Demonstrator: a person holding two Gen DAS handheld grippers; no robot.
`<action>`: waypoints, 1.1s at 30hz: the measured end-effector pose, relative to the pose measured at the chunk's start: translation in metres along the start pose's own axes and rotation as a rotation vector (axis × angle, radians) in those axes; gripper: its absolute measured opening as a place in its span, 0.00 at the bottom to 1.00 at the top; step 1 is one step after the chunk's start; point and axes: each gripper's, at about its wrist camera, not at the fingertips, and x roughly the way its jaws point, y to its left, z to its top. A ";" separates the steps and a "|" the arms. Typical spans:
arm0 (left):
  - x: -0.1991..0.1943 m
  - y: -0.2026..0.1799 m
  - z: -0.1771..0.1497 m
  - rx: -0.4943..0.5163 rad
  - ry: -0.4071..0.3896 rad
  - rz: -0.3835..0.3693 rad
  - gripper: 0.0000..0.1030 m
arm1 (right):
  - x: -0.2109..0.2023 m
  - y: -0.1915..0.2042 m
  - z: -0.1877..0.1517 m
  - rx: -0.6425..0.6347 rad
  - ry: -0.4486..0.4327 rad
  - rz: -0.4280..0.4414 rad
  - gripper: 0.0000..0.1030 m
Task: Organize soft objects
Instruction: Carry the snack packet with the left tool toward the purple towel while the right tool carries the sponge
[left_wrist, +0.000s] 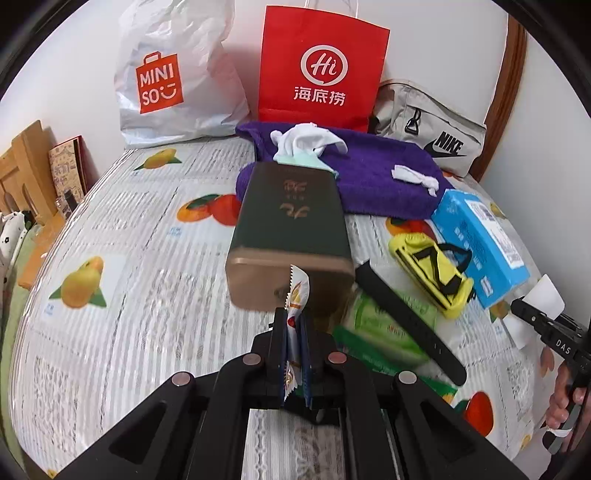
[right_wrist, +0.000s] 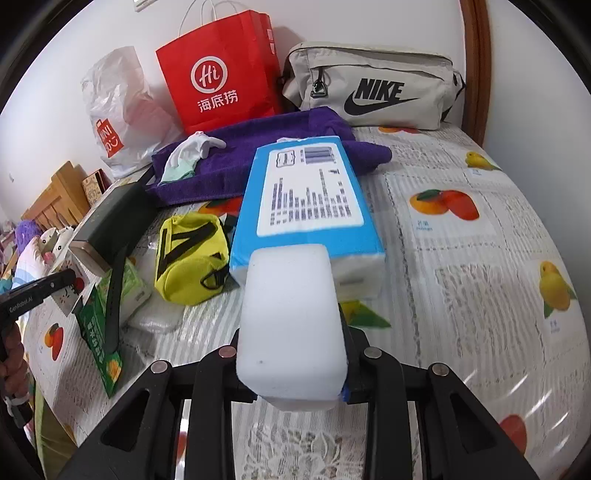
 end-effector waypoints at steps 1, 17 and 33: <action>0.002 0.000 0.003 0.000 0.002 -0.004 0.07 | 0.001 0.000 0.002 -0.003 0.001 0.001 0.29; -0.021 0.008 0.013 -0.029 -0.010 -0.053 0.07 | -0.011 0.016 0.020 -0.050 0.013 0.005 0.29; -0.046 -0.002 0.052 -0.020 -0.087 -0.068 0.07 | -0.040 0.026 0.066 -0.076 -0.069 0.020 0.29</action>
